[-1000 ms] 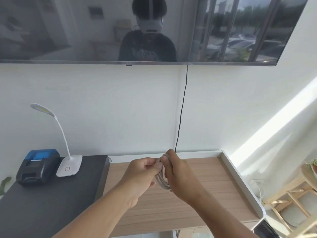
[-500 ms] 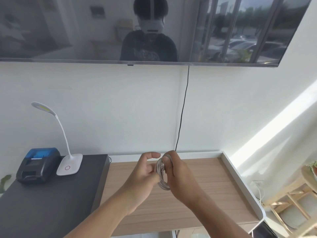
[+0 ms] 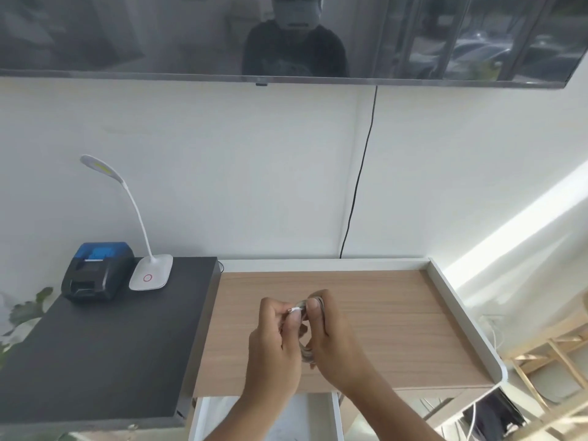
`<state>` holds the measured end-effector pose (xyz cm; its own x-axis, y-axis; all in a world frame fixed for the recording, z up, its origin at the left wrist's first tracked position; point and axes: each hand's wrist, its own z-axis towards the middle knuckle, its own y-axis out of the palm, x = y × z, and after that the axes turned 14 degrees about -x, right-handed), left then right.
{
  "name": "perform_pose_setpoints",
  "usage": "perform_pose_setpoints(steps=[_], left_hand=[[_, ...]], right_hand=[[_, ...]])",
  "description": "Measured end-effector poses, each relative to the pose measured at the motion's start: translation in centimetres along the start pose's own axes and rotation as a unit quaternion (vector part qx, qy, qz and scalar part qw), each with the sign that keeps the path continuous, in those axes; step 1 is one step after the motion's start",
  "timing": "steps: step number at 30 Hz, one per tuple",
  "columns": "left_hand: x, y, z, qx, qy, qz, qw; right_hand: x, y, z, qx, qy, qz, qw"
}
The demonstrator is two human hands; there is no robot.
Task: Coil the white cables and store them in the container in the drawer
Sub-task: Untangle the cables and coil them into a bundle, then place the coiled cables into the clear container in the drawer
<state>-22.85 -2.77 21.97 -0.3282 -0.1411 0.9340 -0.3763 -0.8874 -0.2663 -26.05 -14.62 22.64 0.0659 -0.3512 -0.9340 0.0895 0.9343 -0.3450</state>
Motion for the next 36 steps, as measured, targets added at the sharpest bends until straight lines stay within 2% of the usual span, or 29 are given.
perform_pose_setpoints(steps=[6, 9, 12, 16, 18, 22, 26, 30, 36], left_hand=[[-1.8, 1.6, -2.2, 0.082, -0.119, -0.103, 0.984], [-3.7, 1.3, -2.5, 0.05, -0.216, -0.174, 0.96], [-6.5, 0.4, -3.8, -0.019, -0.261, -0.215, 0.941], [-11.2, -0.1, -7.8, -0.082, -0.33, -0.191, 0.921], [-13.7, 0.0, -10.0, -0.082, -0.37, -0.175, 0.909], [-17.9, 0.7, -13.3, -0.077, -0.448, -0.099, 0.885], [-20.6, 1.7, -14.5, -0.07, -0.515, -0.082, 0.85], [-23.2, 2.6, -14.9, -0.051, -0.54, -0.064, 0.837], [-26.1, 3.7, -15.8, -0.06, -0.534, 0.054, 0.842]], right_hand=[[2.4, 3.0, -1.1, 0.073, 0.012, -0.044, 0.996], [3.8, 4.1, -1.8, 0.08, 0.054, -0.014, 0.995], [5.9, 5.2, -3.2, 0.067, 0.108, 0.039, 0.991], [9.4, 7.7, -6.4, 0.051, 0.179, 0.056, 0.981], [11.6, 9.2, -8.3, 0.027, 0.208, 0.046, 0.977], [15.6, 11.8, -10.9, -0.072, 0.271, 0.003, 0.96], [19.1, 13.1, -11.4, -0.141, 0.29, -0.053, 0.945], [21.9, 14.1, -11.0, -0.133, 0.344, -0.037, 0.929], [24.9, 16.5, -10.4, -0.102, 0.402, -0.06, 0.908]])
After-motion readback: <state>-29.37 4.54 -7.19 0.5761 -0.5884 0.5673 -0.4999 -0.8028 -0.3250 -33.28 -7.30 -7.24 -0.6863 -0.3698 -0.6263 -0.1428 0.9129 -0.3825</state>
